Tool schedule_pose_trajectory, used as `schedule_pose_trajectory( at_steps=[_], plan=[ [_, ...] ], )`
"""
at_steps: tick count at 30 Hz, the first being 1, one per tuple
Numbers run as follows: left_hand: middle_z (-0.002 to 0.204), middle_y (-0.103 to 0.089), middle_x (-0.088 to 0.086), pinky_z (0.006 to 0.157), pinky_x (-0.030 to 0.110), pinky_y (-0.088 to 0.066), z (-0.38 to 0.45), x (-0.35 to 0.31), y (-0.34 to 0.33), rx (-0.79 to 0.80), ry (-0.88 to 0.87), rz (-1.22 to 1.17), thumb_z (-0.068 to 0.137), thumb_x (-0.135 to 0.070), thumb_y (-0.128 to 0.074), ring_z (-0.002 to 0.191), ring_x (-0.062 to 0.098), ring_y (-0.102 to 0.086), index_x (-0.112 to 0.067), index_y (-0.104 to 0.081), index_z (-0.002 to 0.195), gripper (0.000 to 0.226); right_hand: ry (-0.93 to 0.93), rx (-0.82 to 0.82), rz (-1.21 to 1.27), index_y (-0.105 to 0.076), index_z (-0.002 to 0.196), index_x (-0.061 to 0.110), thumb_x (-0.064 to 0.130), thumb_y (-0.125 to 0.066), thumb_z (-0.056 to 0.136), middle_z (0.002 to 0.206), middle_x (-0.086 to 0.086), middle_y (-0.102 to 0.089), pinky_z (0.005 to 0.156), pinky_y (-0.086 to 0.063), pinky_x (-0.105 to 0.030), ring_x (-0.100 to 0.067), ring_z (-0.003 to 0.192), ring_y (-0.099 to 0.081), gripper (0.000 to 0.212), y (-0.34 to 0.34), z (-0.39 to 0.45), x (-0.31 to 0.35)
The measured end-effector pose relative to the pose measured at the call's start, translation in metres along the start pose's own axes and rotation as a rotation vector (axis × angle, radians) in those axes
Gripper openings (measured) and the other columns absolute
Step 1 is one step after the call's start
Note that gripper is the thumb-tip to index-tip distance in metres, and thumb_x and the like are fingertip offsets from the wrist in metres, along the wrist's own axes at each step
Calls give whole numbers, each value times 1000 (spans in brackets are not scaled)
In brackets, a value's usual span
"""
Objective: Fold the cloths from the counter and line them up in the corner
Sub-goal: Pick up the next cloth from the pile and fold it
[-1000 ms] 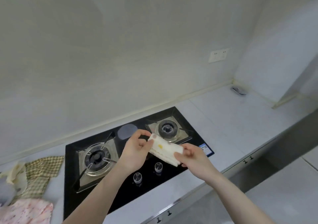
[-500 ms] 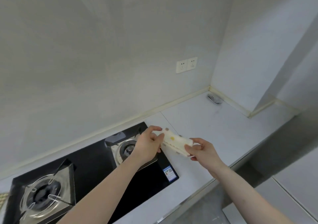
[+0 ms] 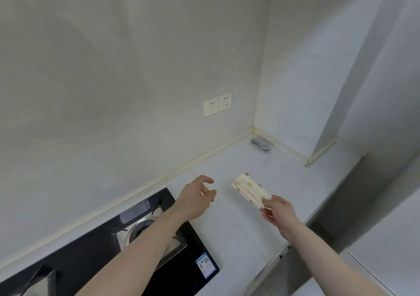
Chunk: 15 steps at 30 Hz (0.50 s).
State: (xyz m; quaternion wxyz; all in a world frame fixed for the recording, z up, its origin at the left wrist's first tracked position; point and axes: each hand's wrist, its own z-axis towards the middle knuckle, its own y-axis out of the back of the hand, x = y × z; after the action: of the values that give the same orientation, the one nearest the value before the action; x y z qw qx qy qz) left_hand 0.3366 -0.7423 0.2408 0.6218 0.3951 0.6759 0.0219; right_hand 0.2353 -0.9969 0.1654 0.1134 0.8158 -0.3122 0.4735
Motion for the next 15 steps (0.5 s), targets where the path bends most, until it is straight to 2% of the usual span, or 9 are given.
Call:
schedule_pose_trajectory(
  at_steps=[5, 7, 12, 15],
  plan=[
    [97, -73, -11, 59, 21, -50, 42, -12, -12, 50, 35, 48, 101, -45, -57, 86, 10, -72, -37, -56, 124, 25, -131, -105, 106, -56, 123, 5, 0, -57, 96, 101, -13, -63, 59, -58, -24, -19, 76, -63, 27, 22, 76, 15],
    [99, -73, -11, 62, 21, -51, 60, -16, -18, 65, 62, 60, 101, -47, -57, 88, 10, -72, -36, -58, 124, 26, -169, -149, 118, -57, 120, 3, -2, -58, 95, 96, -13, -62, 51, -58, -21, -18, 74, -63, 26, 31, 111, 22],
    [97, -74, -13, 64, 22, -50, 106, -25, -38, 39, 113, 72, 100, -47, -57, 88, 11, -72, -35, -60, 121, 24, -207, -244, 102, -61, 118, 0, -4, -59, 93, 105, -14, -62, 47, -56, -19, -17, 70, -62, 25, 56, 189, 39],
    [98, -74, -12, 69, 25, -56, 130, -32, -53, 34, 125, 72, 100, -45, -57, 87, 12, -72, -33, -60, 121, 24, -241, -267, 89, -59, 110, 0, -6, -56, 94, 87, -10, -59, 42, -52, -18, -16, 67, -60, 17, 67, 224, 44]
  ],
)
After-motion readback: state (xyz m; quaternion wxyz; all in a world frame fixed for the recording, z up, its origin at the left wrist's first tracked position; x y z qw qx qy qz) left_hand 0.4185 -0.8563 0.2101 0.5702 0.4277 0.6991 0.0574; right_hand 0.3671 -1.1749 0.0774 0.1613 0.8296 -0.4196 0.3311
